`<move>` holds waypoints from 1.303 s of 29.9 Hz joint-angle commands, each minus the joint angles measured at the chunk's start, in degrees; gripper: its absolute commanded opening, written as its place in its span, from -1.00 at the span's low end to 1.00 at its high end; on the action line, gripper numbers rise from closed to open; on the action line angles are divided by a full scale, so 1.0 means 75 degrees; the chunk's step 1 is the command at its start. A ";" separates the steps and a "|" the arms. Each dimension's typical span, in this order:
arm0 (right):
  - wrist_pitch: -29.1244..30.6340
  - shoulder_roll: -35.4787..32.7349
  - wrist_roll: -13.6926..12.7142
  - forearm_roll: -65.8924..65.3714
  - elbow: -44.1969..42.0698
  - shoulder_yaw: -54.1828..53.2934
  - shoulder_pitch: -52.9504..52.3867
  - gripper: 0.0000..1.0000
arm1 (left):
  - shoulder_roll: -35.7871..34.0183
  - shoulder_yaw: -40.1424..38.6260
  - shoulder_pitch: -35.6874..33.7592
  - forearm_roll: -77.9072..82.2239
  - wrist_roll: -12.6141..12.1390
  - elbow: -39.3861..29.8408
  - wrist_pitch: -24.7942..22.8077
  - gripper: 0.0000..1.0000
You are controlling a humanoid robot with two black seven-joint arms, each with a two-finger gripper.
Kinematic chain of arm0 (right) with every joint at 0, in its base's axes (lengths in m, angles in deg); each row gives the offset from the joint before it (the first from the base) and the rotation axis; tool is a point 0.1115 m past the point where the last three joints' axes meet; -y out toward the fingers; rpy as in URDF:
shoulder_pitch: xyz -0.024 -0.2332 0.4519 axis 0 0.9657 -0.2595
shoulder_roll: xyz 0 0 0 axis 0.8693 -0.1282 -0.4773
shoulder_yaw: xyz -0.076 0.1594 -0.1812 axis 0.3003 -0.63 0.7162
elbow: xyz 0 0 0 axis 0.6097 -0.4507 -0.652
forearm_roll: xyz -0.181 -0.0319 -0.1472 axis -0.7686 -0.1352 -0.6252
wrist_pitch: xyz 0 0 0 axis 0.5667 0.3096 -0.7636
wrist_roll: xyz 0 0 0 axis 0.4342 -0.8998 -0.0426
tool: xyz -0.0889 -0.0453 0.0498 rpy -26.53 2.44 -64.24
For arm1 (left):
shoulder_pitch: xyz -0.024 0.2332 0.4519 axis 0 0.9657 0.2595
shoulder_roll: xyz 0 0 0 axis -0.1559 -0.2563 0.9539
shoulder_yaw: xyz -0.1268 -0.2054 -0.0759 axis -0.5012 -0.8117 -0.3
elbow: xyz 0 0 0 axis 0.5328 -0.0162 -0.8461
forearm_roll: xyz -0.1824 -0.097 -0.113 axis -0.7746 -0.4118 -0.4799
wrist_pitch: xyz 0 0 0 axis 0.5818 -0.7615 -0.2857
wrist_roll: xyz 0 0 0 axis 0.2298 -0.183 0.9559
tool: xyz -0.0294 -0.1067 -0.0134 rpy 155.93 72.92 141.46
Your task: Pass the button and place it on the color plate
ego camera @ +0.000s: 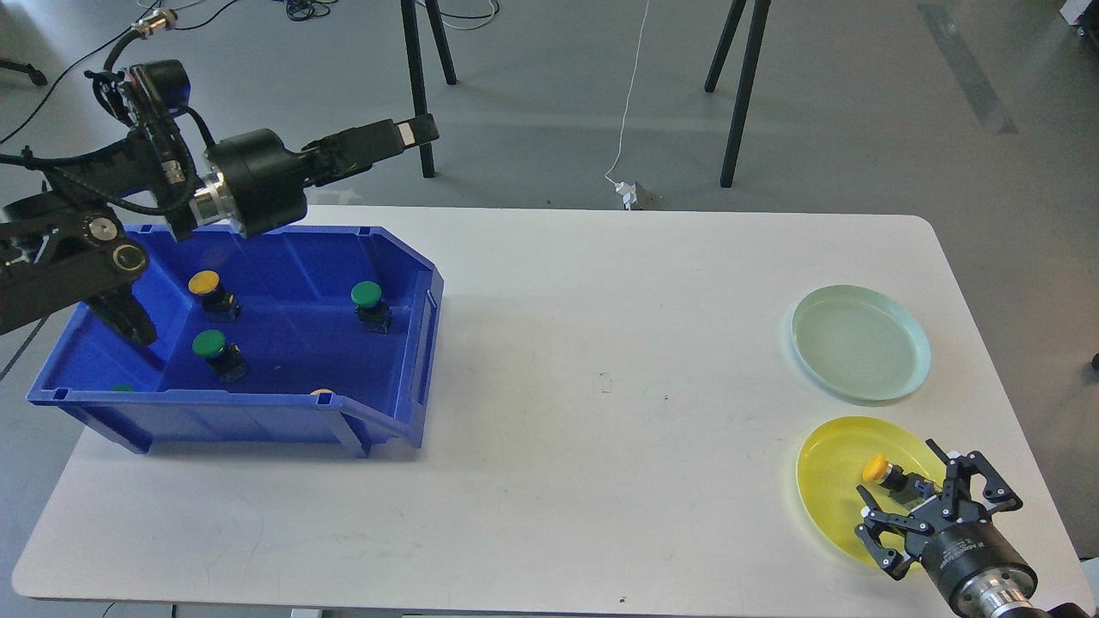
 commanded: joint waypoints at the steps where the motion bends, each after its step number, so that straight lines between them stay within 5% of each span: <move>1: 0.0748 -0.0038 0.0002 0.0000 0.0332 -0.0250 0.0007 0.98 | -0.0457 0.0333 -0.0013 0.1367 -0.0001 0.0229 -0.0242 0.70; 8: 0.1933 -0.0201 -0.0033 0.0000 0.0708 -0.1679 -0.0963 0.98 | -0.0493 0.1563 0.0151 0.3419 -0.0001 0.1762 -0.0242 0.70; 15: 0.1969 -0.1221 -0.0033 0.0011 0.0591 -0.1436 -0.2746 0.98 | -0.0235 0.2056 0.0573 0.3867 -0.0001 0.2737 -0.0523 0.64; 39: 0.2027 -0.1245 -0.0033 0.0000 0.0520 -0.1365 -0.2606 0.98 | 0.1182 0.2068 0.1323 0.4089 -0.0001 0.4799 -0.0758 0.66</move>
